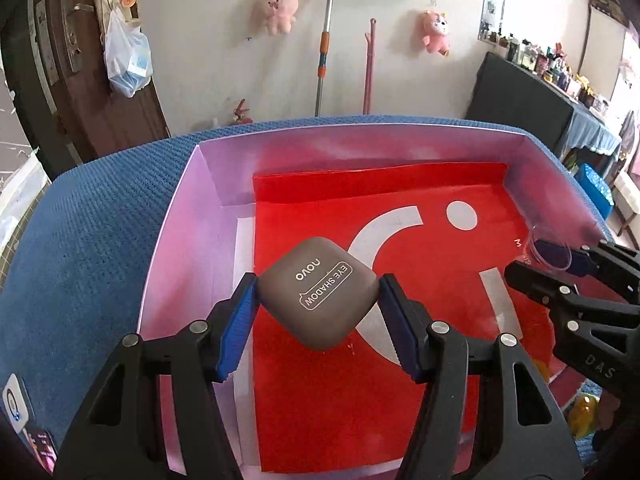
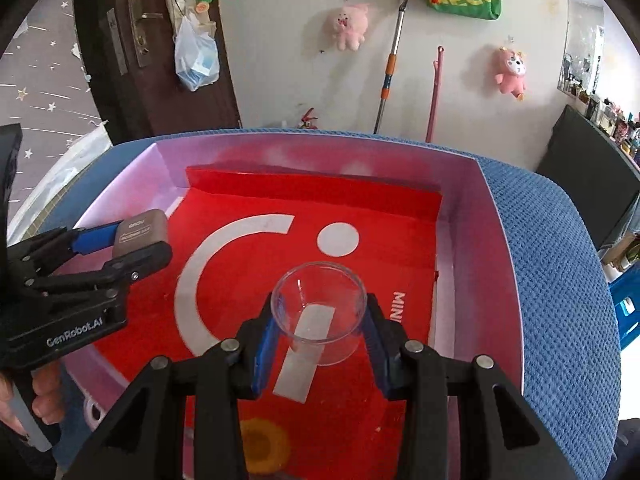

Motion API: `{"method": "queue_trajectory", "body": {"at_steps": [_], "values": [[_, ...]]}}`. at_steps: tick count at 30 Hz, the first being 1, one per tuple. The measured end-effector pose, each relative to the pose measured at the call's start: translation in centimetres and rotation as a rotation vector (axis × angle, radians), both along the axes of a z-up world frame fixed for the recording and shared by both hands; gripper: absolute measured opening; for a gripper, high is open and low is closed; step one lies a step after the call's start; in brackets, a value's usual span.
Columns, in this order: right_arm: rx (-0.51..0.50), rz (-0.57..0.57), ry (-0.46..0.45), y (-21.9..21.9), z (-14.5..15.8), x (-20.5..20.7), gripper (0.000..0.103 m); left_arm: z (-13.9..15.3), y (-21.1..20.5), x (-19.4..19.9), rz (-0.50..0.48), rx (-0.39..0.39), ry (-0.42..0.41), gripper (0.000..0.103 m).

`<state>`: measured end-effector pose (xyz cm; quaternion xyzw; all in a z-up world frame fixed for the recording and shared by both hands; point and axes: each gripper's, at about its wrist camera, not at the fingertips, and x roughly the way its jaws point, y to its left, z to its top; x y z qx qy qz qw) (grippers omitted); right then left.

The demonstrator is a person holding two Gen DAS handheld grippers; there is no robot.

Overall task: Organize rigid objects
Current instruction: 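Carry the compact with the left gripper while the right gripper carries the cup into the pink box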

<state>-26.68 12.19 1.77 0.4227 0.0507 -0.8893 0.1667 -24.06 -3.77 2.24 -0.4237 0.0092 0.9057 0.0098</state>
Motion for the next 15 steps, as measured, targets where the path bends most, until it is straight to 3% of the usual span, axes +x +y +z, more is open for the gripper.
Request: {"method": "queue_trajectory", "body": {"at_steps": [15], "values": [[0.019, -0.001, -0.067, -0.9, -0.3, -2.1, 0.042, -0.3, -0.2, -1.9, -0.003, 0.013, -0.055, 0.059]]}}
